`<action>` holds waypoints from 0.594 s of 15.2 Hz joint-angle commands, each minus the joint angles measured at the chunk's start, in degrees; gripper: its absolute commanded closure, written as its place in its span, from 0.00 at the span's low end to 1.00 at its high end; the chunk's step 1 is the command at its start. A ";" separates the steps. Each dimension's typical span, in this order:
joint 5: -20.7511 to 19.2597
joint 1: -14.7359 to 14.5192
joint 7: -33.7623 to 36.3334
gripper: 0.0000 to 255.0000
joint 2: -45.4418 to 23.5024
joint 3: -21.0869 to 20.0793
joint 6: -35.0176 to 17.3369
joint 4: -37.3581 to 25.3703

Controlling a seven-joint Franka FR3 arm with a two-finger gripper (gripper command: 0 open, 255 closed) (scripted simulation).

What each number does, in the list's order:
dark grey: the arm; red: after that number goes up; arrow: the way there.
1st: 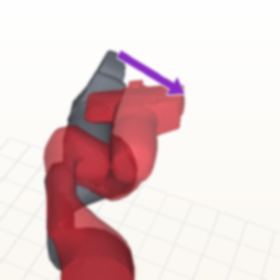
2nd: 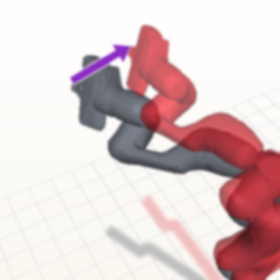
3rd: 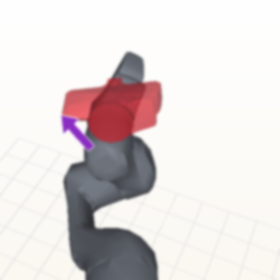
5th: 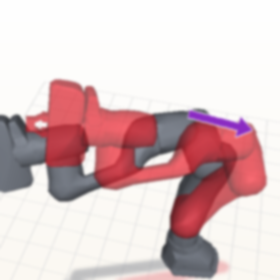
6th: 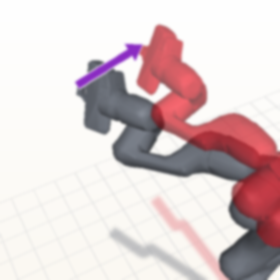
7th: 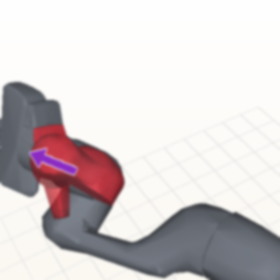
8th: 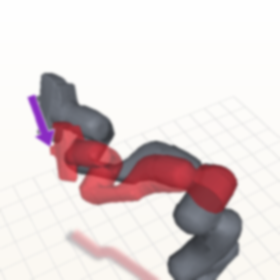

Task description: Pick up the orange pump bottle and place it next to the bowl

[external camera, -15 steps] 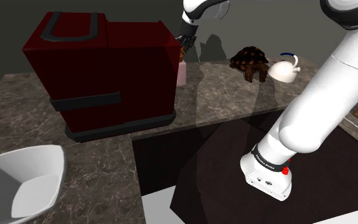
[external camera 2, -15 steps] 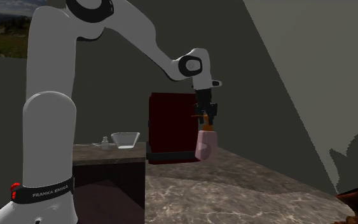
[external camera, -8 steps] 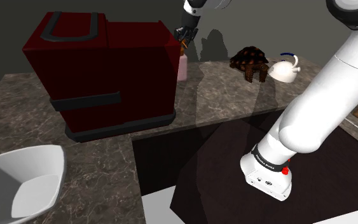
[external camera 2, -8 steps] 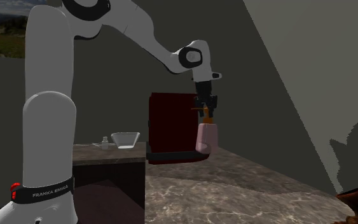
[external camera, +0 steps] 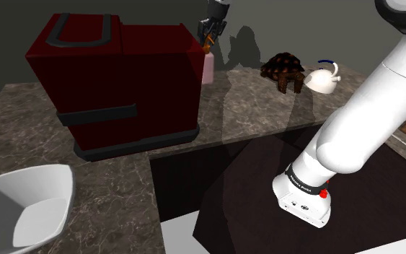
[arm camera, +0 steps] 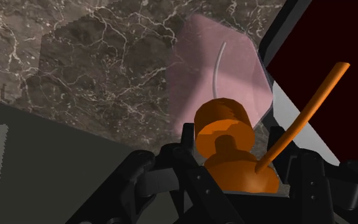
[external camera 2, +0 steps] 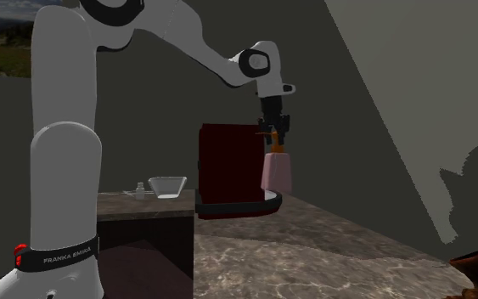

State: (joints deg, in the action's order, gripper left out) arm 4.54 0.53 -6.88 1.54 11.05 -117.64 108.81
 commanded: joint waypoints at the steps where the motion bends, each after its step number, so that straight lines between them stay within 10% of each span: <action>1: -0.07 0.02 0.10 1.00 0.08 0.02 1.55 -1.45; 9: -0.28 0.05 0.56 1.00 0.16 0.04 7.68 -7.51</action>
State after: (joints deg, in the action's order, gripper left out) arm 4.28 0.59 -6.38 1.73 11.10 -110.70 102.04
